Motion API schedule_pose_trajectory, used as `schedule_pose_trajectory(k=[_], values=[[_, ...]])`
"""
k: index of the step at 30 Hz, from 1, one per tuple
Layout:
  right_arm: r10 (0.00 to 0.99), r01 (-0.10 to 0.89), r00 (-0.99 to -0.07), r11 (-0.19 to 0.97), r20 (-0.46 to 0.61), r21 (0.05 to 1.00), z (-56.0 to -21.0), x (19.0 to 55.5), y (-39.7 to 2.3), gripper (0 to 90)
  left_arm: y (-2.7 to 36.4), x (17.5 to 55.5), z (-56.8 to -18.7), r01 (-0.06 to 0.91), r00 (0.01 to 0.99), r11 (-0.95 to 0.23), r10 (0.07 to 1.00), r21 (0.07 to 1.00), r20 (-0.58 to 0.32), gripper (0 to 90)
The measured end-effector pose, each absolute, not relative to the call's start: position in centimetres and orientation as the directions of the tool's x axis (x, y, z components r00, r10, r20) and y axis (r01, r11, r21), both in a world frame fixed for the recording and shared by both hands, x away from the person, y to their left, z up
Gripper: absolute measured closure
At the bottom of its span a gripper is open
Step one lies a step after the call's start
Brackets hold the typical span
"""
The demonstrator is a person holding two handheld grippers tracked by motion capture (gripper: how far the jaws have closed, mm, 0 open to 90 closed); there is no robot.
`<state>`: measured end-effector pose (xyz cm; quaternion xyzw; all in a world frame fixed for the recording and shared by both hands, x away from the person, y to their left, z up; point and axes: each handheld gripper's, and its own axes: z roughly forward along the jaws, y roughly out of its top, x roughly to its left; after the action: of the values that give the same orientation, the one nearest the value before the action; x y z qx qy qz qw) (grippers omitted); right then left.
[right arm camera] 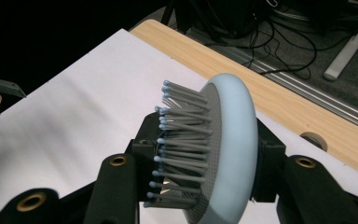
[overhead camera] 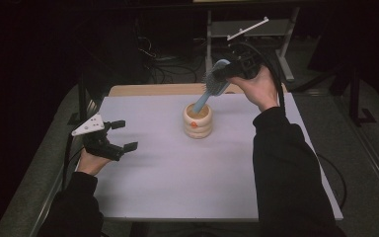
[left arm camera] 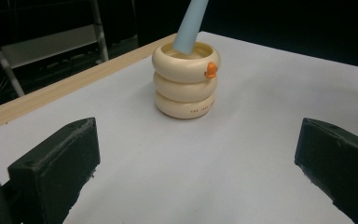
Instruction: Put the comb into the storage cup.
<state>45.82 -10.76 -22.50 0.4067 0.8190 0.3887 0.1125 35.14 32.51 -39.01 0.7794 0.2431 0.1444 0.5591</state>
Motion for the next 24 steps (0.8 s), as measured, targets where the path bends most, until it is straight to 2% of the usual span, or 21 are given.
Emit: schedule_pose_trajectory(k=[7,24], values=[[0.757,0.585,-0.641,0.378,0.124,0.717,-23.5,46.2,-10.2,54.3,33.8,34.9,-40.2,0.230,0.825,-0.217,0.560,0.949,-0.072,0.0],[0.766,0.613,-0.628,0.382,0.134,0.692,-26.4,47.2,-9.8,54.3,34.9,34.1,-42.8,0.269,0.799,-0.234,0.595,0.934,-0.081,0.9]])
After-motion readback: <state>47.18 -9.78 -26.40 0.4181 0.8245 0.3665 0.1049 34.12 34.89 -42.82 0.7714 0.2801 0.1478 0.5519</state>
